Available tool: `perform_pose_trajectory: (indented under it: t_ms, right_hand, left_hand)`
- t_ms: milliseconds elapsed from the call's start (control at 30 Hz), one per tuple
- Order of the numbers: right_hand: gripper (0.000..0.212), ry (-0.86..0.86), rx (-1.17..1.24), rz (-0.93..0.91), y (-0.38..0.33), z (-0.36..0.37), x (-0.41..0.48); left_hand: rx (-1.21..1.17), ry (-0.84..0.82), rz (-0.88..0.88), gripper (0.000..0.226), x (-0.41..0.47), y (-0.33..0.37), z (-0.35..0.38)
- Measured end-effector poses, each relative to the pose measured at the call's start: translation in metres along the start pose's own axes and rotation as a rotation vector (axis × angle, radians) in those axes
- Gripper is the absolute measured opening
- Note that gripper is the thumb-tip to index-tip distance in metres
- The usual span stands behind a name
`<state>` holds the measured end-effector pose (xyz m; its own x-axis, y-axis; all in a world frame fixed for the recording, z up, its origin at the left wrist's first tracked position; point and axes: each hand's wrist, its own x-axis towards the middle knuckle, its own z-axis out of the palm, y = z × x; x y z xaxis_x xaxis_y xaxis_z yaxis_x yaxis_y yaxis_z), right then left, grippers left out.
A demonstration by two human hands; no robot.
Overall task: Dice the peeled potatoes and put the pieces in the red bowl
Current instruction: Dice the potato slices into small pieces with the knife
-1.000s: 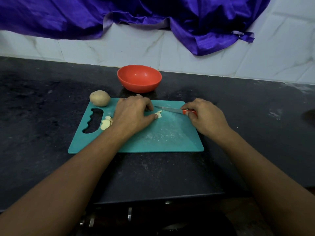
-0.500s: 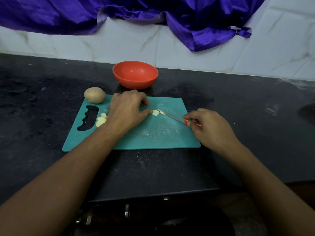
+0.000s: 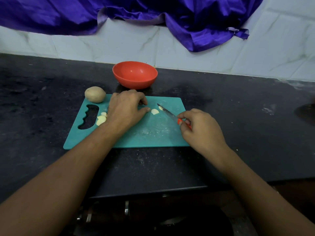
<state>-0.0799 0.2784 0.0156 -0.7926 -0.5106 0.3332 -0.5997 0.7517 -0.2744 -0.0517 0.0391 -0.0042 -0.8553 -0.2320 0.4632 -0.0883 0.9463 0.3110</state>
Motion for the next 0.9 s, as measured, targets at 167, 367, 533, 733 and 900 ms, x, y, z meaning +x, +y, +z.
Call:
perform_pose_trajectory:
  t_ms: [167,367,533,733,900]
  right_hand:
    - [0.026,0.014,0.01,-0.022,-0.014,0.014,0.0]
    - [0.032,0.013,-0.033,-0.055,-0.021,0.02,-0.001]
    - [0.031,0.02,-0.087,-0.082,-0.026,0.021,-0.002]
    - [0.04,-0.029,-0.185,-0.125,-0.03,0.024,-0.002]
    - [0.04,-0.064,-0.225,-0.149,-0.032,0.019,-0.001]
  left_hand:
    - [-0.021,-0.009,-0.008,0.021,-0.002,0.0,0.0]
    - [-0.032,-0.021,-0.008,0.022,-0.001,0.001,-0.001]
    - [-0.037,-0.021,-0.013,0.022,-0.001,0.001,-0.001]
    - [-0.037,0.011,0.022,0.013,-0.002,0.007,-0.002]
    - [-0.03,-0.032,0.043,0.011,-0.004,0.013,0.0]
